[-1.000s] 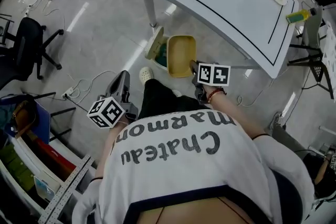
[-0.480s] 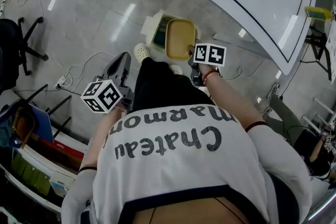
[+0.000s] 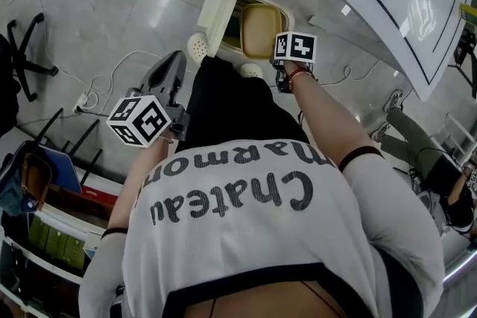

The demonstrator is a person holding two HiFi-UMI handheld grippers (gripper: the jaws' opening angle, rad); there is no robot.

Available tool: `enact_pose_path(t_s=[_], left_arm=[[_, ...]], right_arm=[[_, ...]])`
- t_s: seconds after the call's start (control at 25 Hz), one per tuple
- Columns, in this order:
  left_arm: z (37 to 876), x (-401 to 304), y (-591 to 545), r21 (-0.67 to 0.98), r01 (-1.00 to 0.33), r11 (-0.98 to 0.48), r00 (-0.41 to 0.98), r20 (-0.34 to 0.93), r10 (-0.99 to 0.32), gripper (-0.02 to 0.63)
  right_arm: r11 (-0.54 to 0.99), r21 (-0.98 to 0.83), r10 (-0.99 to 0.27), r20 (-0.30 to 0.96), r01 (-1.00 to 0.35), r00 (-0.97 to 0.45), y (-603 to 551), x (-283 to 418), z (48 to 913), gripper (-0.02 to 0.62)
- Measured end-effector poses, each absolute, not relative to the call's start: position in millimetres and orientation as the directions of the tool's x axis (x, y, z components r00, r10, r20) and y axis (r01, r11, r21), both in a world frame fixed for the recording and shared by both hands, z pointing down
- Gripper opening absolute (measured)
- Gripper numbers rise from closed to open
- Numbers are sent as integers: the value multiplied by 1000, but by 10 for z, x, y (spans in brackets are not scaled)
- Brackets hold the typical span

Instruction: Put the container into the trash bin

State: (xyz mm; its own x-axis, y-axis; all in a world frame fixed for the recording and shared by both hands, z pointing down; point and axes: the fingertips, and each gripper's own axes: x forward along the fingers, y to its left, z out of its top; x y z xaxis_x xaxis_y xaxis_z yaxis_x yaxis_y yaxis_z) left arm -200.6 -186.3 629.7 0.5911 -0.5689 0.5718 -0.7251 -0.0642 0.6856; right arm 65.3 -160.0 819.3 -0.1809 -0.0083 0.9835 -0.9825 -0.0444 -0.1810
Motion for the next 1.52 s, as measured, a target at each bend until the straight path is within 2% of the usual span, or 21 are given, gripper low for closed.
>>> enact_pose_path(t_s=[0.4, 0.56, 0.92, 1.2, 1.52], left_arm=[[6569, -2256, -1826, 661, -750, -4, 528, 596, -605, 21], [6680, -2438, -1744, 643, -764, 64, 464, 615, -638, 23], [6789, -2498, -1565, 625, -775, 93, 408, 607, -682, 21], [6859, -2607, -1315, 601, -787, 137, 355, 623, -697, 21], [6974, -2743, -1164, 572, -802, 173, 299, 634, -713, 22]], right_arm=[[-3, -128, 28, 991, -992, -128, -1499, 640, 8799, 32], [42, -99, 11, 995, -994, -99, -1536, 665, 8976, 32], [90, -89, -14, 996, -992, -90, -1706, 597, 9317, 33], [340, -16, -6, 1000, -940, -19, -1822, 332, 9468, 32], [471, 12, 26, 999, -882, 28, -1765, 257, 9806, 33]])
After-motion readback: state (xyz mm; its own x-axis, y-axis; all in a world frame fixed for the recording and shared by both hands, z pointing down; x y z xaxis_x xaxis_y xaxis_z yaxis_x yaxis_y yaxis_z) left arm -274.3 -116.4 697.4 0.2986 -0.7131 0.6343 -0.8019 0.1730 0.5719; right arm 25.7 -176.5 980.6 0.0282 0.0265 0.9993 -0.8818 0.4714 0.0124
